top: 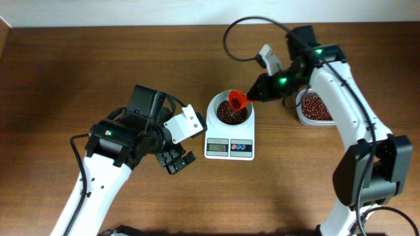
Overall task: Scoop and weigh 50g on scale
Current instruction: 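Carry a small scoop of beans over the bowl and pour it in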
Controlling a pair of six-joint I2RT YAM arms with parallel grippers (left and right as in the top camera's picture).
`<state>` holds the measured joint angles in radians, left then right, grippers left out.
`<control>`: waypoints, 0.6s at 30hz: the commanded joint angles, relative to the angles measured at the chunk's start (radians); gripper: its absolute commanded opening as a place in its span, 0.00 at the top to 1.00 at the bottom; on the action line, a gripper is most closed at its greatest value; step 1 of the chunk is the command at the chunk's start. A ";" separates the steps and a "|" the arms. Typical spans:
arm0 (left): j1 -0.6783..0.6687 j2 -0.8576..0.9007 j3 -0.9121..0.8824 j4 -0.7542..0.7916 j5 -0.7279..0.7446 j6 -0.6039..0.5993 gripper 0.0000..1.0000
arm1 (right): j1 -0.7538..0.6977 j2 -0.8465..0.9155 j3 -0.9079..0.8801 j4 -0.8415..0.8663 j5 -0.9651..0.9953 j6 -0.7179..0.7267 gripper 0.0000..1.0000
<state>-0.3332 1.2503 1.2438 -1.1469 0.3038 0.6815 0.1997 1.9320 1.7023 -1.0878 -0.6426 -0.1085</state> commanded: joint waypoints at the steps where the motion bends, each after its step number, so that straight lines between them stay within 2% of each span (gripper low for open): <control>1: 0.005 -0.001 0.018 0.001 0.014 0.016 0.01 | 0.076 -0.024 0.034 -0.021 0.176 -0.007 0.96; 2: 0.005 -0.001 0.018 0.001 0.014 0.016 0.01 | 0.124 -0.028 0.077 -0.056 0.312 0.022 0.96; 4: 0.005 -0.001 0.018 0.001 0.014 0.016 0.01 | 0.189 -0.028 0.106 -0.075 0.462 0.046 0.96; 7: 0.005 -0.001 0.018 0.001 0.014 0.016 0.01 | 0.238 -0.028 0.138 -0.076 0.498 0.061 0.96; 13: 0.005 -0.001 0.018 0.002 0.014 0.016 0.01 | 0.240 -0.028 0.138 -0.075 0.524 0.100 0.96; 16: 0.005 -0.001 0.018 0.001 0.014 0.016 0.01 | 0.256 -0.028 0.138 -0.084 0.443 0.113 0.96; 18: 0.005 -0.001 0.018 0.001 0.014 0.016 0.01 | 0.257 -0.028 0.138 -0.084 0.540 0.174 0.96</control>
<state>-0.3332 1.2503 1.2438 -1.1469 0.3035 0.6815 0.4484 1.9297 1.8160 -1.1770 -0.1501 0.0143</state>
